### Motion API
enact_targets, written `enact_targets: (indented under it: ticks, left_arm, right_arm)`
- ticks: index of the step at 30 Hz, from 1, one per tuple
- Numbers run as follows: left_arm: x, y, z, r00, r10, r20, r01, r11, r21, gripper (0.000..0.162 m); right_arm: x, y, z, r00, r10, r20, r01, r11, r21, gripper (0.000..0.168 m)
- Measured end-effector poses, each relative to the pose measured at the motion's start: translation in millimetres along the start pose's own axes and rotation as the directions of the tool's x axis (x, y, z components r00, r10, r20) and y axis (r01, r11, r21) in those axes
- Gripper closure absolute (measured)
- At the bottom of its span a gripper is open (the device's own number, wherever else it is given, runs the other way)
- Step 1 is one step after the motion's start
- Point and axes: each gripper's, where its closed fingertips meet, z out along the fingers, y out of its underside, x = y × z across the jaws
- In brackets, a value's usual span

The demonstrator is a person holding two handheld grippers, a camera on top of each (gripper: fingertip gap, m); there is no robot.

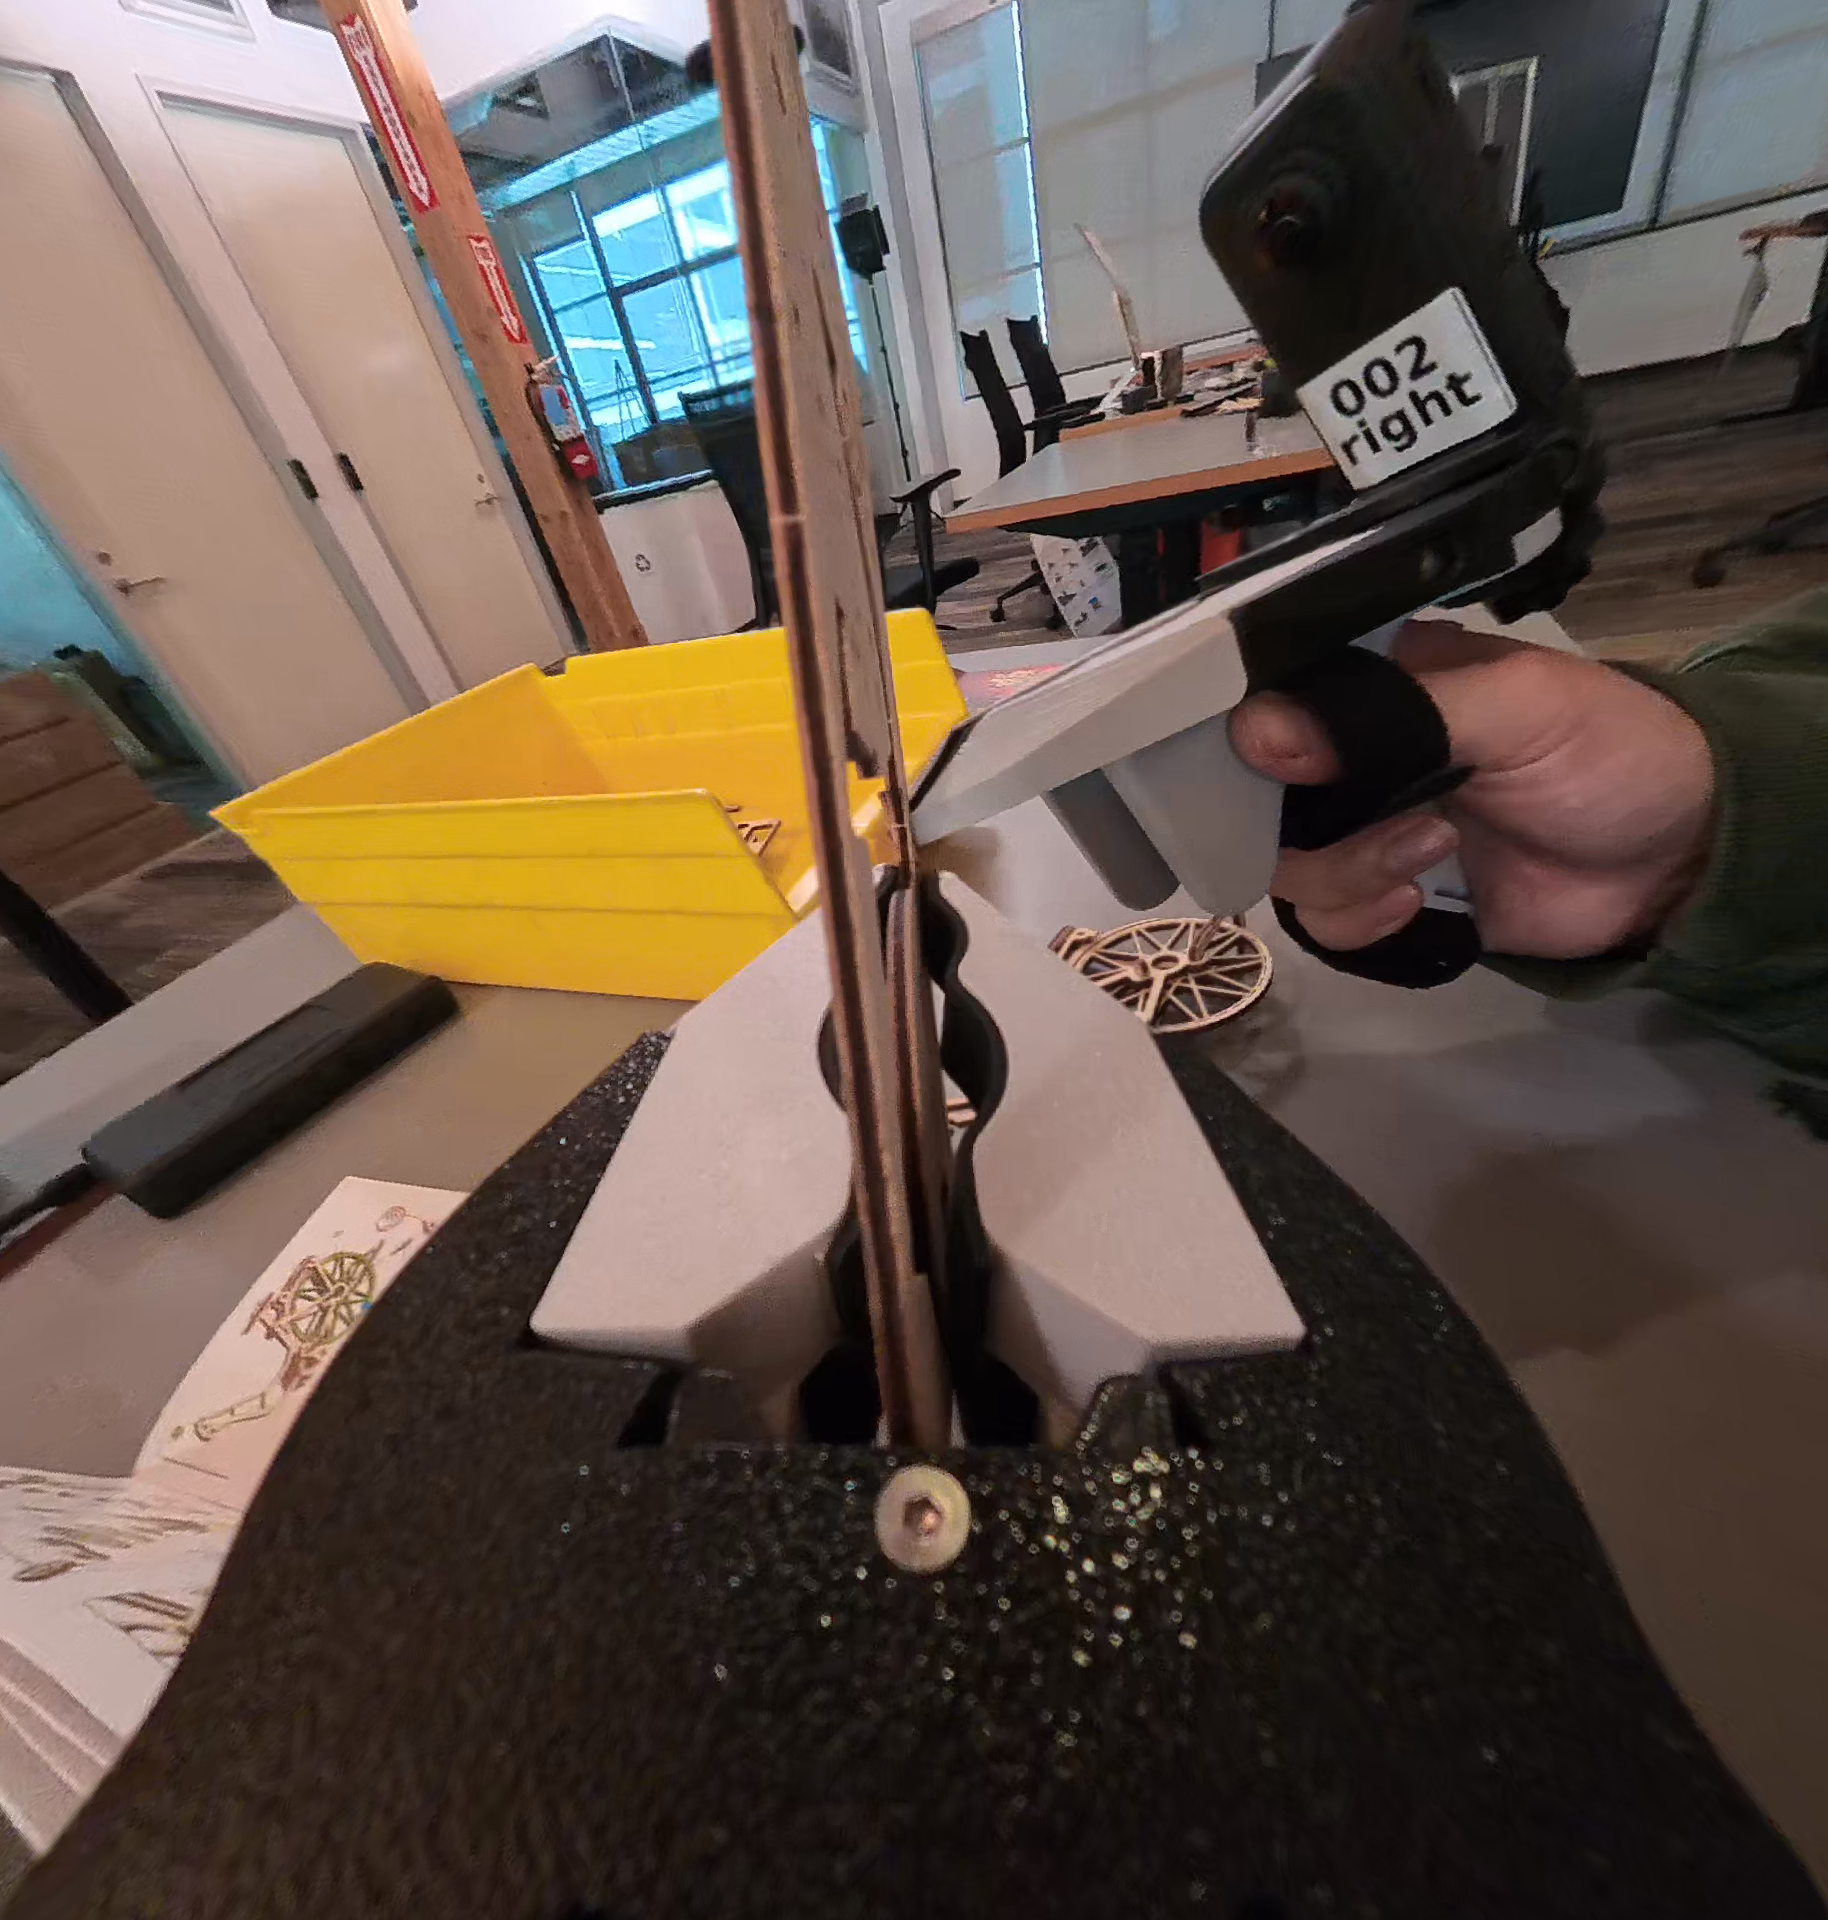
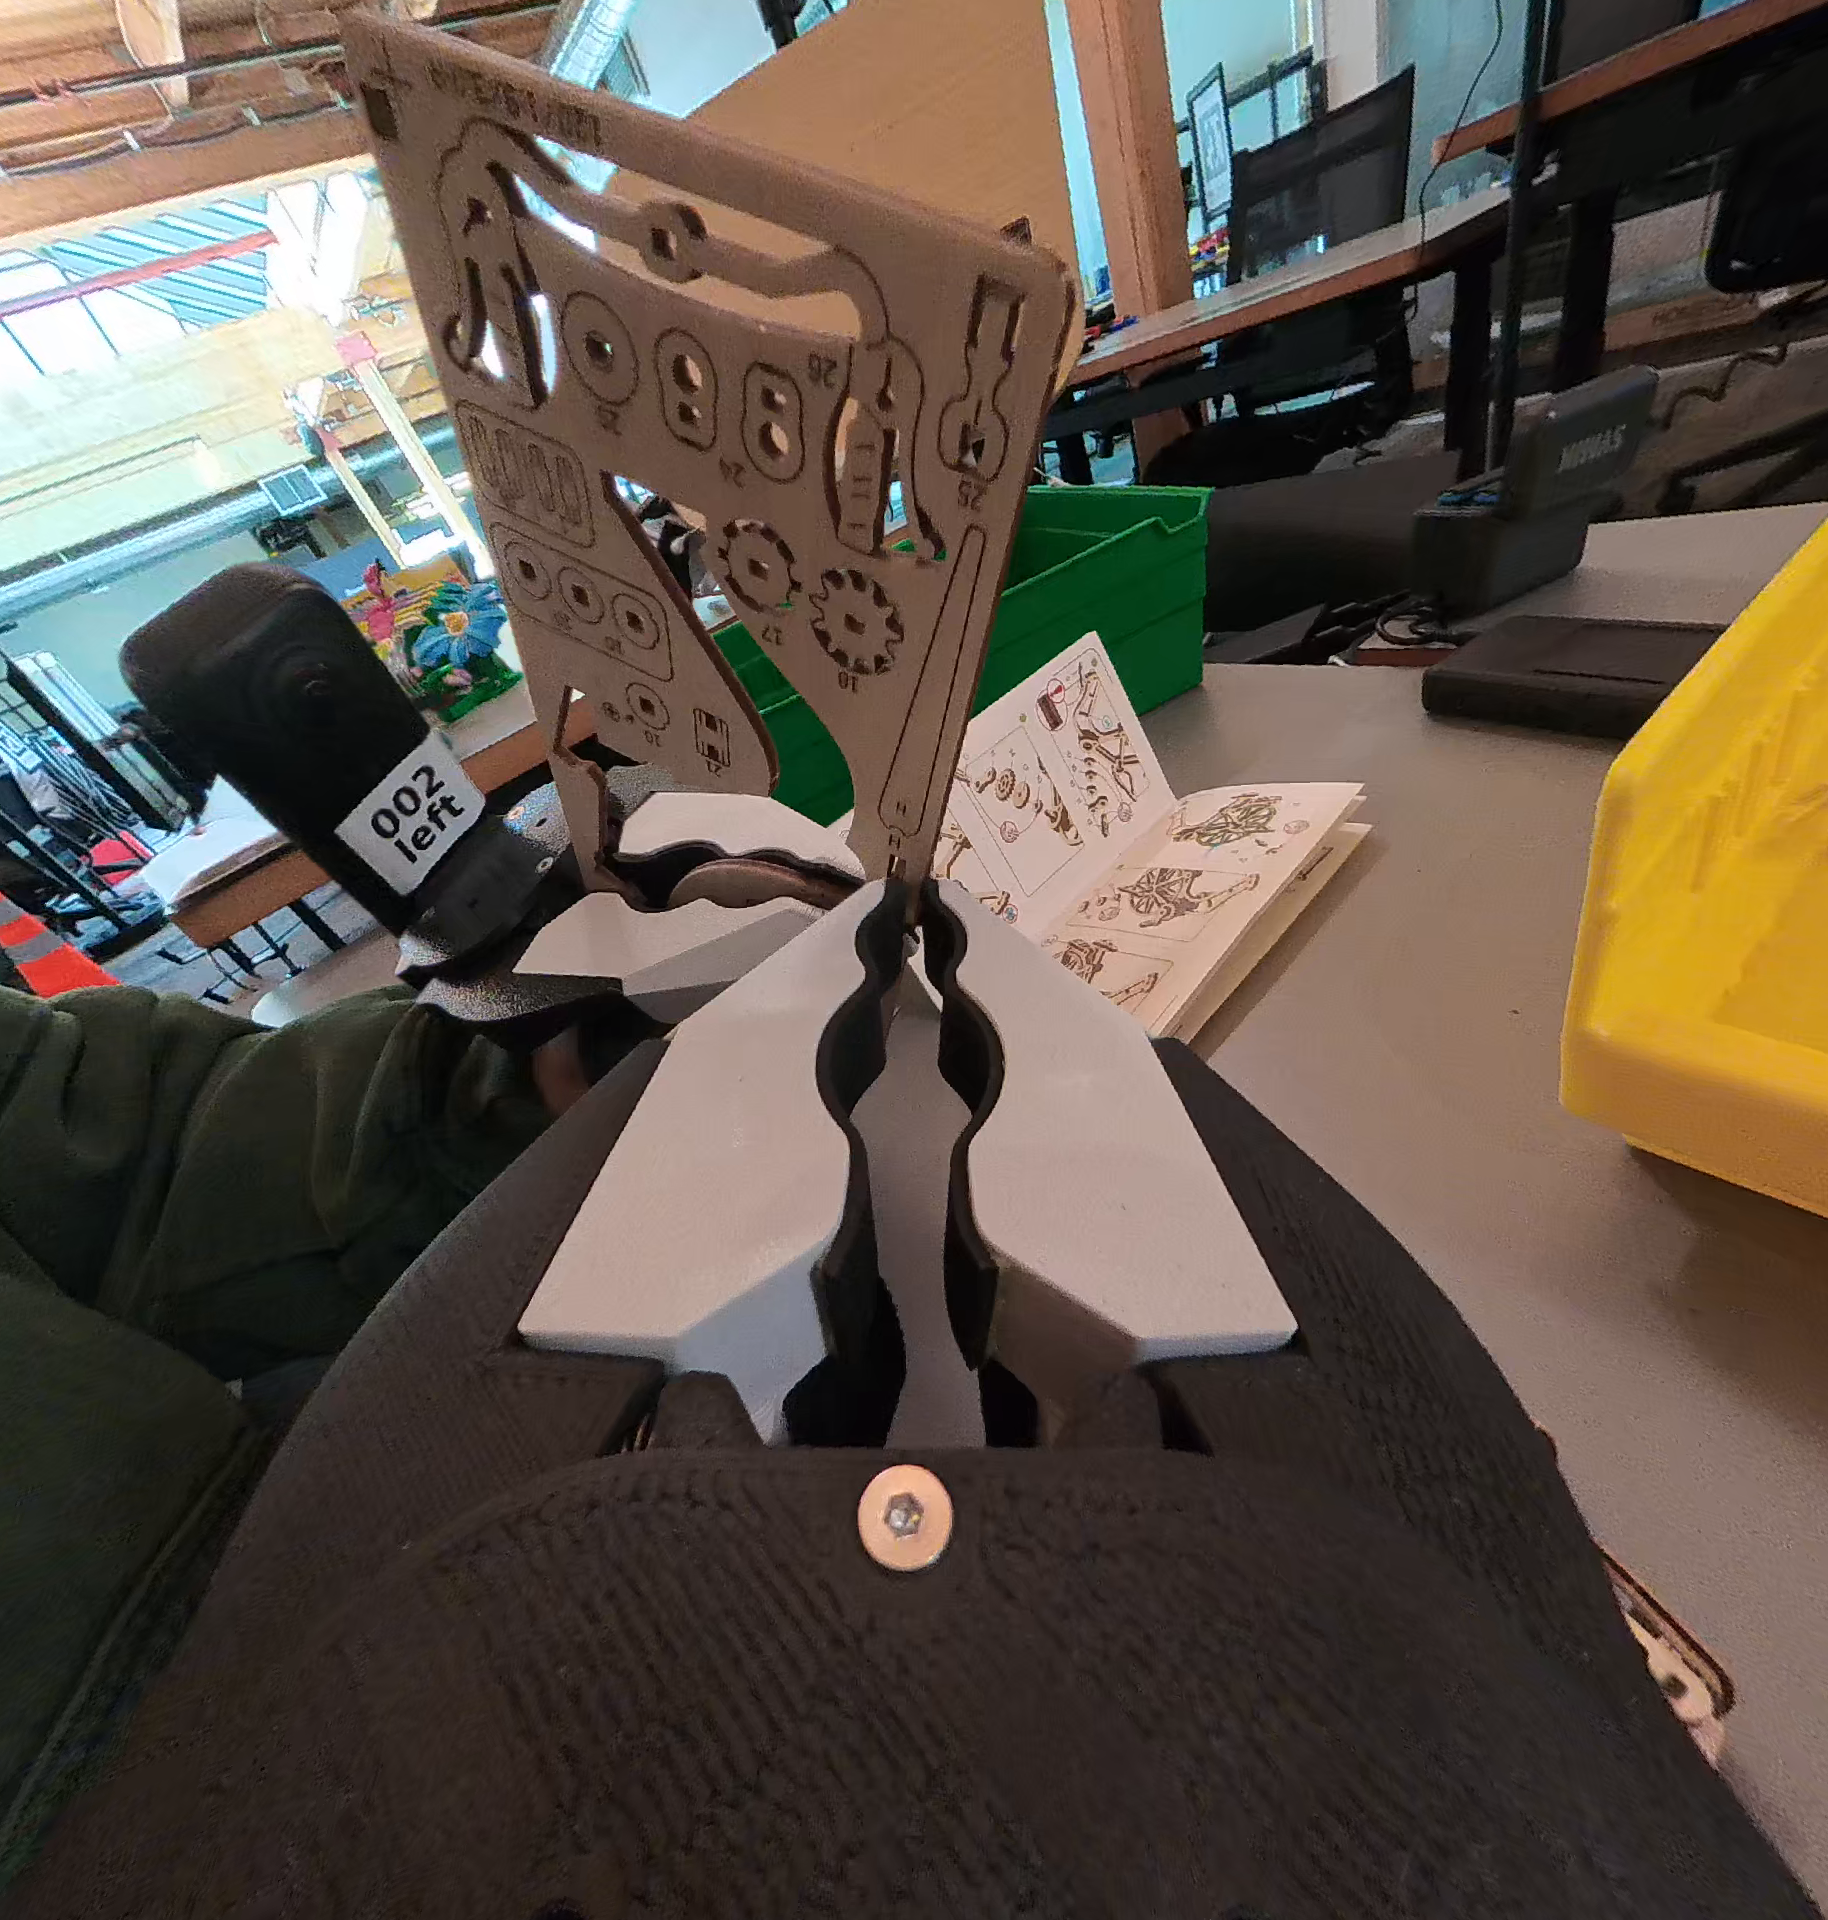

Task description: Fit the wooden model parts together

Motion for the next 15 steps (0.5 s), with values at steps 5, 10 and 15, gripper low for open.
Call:
enact_targets:
  ticks: [5,10,15]
  left_arm:
    - [6,-14,-8,0.976,-0.131,-0.176,0.151,0.983,0.107,0.161]
    - [21,-25,-16,0.906,-0.216,-0.364,0.285,0.947,0.149,0.160]
    - [19,-21,-12,0.921,-0.218,-0.322,0.273,0.952,0.136,0.161]
  right_arm:
    - [-7,-8,-1,0.996,-0.028,0.083,0.023,0.998,0.061,0.153]
    - [-29,-12,-6,0.957,0.013,0.289,-0.036,0.996,0.076,0.157]
    - [-29,-10,-7,0.961,-0.021,0.277,0.008,0.999,0.049,0.167]
